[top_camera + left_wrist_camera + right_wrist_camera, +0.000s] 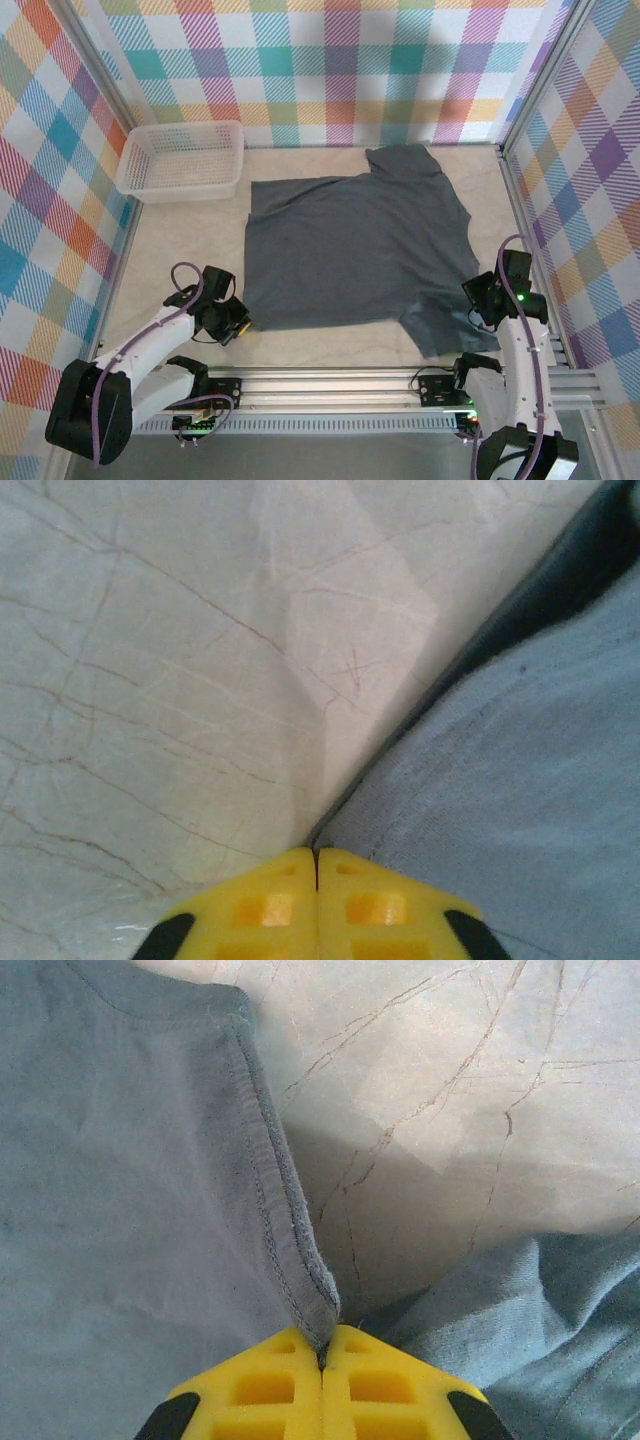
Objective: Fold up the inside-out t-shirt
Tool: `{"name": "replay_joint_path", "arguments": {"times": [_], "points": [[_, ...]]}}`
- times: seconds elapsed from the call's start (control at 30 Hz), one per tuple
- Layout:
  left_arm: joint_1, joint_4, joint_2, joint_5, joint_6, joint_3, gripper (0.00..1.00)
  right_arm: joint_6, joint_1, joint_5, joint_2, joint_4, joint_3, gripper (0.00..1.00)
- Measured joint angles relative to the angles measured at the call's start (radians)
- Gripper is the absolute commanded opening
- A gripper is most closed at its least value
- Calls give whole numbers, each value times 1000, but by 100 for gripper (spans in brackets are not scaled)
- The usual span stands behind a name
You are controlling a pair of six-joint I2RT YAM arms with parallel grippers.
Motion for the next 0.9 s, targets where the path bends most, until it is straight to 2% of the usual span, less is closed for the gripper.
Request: {"name": "replay_joint_path", "arguments": {"times": [0.13, 0.27, 0.43, 0.63, 0.9], "points": [[-7, -31, -17, -34, 11, 6, 0, 0, 0, 16, -28, -16, -26, 0], [-8, -157, -128, -111, 11, 15, 0, 5, 0, 25, -103, -49, -71, 0], [-8, -230, -233, -121, 17, 34, 0, 11, 0, 34, -107, -76, -68, 0], [-1, -248, -121, -150, 60, 221, 0, -5, 0, 22, 3, -52, 38, 0], [107, -180, 98, -171, 150, 387, 0, -28, 0, 10, 240, 90, 158, 0]]}}
